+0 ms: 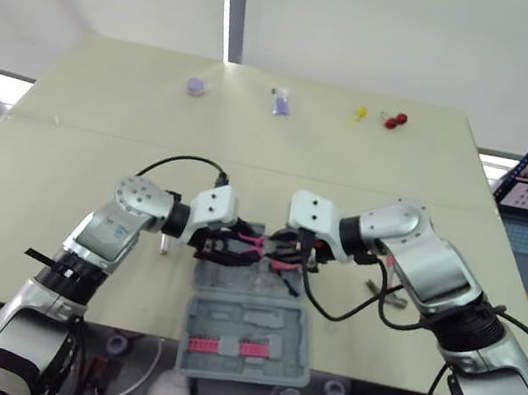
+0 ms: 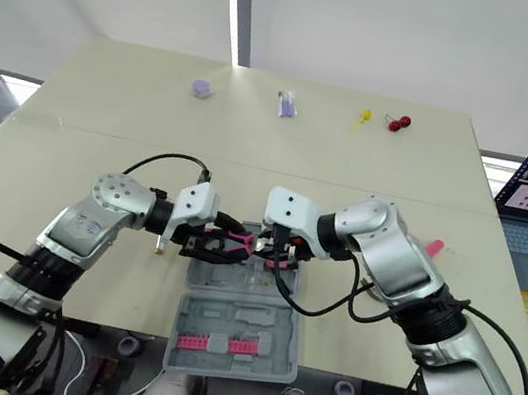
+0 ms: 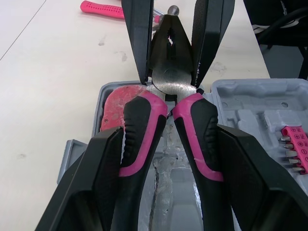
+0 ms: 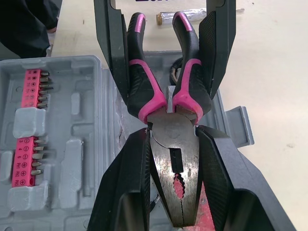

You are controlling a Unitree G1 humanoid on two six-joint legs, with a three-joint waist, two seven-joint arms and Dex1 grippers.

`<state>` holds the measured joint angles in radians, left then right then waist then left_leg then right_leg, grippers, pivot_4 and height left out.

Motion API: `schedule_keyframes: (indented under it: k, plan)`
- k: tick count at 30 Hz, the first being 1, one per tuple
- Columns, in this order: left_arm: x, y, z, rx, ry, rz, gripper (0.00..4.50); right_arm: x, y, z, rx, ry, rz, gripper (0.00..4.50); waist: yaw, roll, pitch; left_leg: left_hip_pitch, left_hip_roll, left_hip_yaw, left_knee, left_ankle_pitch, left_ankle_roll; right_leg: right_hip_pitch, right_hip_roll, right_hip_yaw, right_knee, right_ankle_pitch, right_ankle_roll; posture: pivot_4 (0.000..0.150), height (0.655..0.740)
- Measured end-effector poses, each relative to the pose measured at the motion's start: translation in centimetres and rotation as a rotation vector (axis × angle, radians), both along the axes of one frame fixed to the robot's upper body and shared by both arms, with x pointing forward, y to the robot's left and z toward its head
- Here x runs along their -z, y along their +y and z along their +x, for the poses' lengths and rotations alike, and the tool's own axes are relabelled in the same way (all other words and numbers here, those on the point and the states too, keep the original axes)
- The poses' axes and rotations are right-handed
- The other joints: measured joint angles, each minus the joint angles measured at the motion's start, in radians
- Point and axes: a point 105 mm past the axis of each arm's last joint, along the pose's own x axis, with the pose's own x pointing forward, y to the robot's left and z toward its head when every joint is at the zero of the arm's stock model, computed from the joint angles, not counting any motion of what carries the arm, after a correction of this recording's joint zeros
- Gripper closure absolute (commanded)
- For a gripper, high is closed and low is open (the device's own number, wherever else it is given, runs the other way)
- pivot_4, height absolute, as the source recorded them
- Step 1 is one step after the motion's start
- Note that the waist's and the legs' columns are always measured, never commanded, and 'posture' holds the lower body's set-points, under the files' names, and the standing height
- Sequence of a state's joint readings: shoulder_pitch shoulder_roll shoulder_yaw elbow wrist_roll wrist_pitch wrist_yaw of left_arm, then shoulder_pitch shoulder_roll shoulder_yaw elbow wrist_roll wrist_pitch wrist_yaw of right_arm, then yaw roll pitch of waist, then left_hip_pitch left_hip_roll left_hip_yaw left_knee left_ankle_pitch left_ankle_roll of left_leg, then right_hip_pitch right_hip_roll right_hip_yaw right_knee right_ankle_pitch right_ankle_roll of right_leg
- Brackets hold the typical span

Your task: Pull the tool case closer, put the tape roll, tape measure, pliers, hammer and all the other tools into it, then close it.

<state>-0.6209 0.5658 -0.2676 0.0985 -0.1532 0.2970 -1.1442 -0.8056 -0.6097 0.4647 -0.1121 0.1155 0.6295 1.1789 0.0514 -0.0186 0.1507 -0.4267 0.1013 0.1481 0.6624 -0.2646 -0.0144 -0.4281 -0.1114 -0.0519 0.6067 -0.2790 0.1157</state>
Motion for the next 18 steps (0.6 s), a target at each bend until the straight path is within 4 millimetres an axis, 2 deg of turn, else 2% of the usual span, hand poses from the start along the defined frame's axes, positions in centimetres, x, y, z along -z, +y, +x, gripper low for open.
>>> schedule_keyframes:
  k: [3, 4, 5, 6, 7, 14, 18]
  plan:
    - [0.0, 0.0, 0.0, 0.000, -0.001, -0.001, 2.02, 0.0, 0.0, 0.0, -0.002, -0.003, 0.001, 3.56, 0.000, 0.000, 0.000, 0.000, 0.000, 0.000, 0.000, 0.000, 0.000, 0.000, 0.000, 0.000, 0.000, 0.000, 0.000, 0.150, 0.7400]
    - [-0.1, 0.0, 0.0, -0.002, 0.001, -0.004, 0.98, 0.0, 0.0, 0.0, -0.004, -0.007, 0.001, 3.56, 0.000, 0.000, 0.000, 0.000, 0.000, 0.000, 0.000, 0.000, 0.000, 0.000, 0.000, 0.000, 0.000, 0.000, 0.000, 0.150, 0.7400]
    - [-0.2, -0.1, 0.0, 0.000, 0.005, -0.018, 0.65, -0.1, 0.0, 0.1, -0.004, -0.014, 0.001, 3.56, 0.000, 0.000, 0.000, 0.000, 0.000, 0.000, 0.001, 0.000, 0.000, 0.000, 0.000, 0.000, 0.000, 0.000, 0.000, 0.150, 0.7400]
    - [-0.4, -0.3, -0.1, 0.008, 0.005, -0.034, 0.13, 0.0, -0.1, 0.2, 0.004, -0.021, -0.004, 3.56, 0.002, 0.000, 0.000, 0.000, 0.000, 0.000, 0.001, 0.000, 0.000, 0.000, 0.000, 0.000, 0.000, 0.000, 0.000, 0.150, 0.7400]
    - [-0.5, -0.5, -0.2, 0.015, 0.006, -0.042, 0.00, 0.0, -0.2, 0.4, 0.012, -0.022, -0.008, 3.56, 0.002, 0.000, 0.000, 0.000, 0.000, 0.000, 0.001, 0.000, 0.000, 0.000, 0.000, 0.000, 0.000, 0.000, 0.000, 0.150, 0.7400]
    - [-0.7, -0.5, -0.3, 0.021, 0.010, -0.062, 0.00, 0.2, -0.4, 0.6, 0.024, -0.020, -0.009, 3.56, 0.001, 0.000, 0.000, 0.000, 0.000, 0.000, 0.001, 0.000, 0.000, 0.000, 0.000, 0.000, 0.001, 0.000, 0.000, 0.150, 0.7400]
    - [-1.7, -0.1, -0.4, 0.013, -0.005, -0.108, 0.00, 0.3, -0.5, 0.5, 0.018, -0.024, -0.006, 3.56, 0.000, 0.000, 0.000, 0.000, 0.000, 0.000, 0.001, 0.000, 0.000, 0.000, 0.000, 0.000, 0.001, 0.000, 0.000, 0.150, 0.7400]
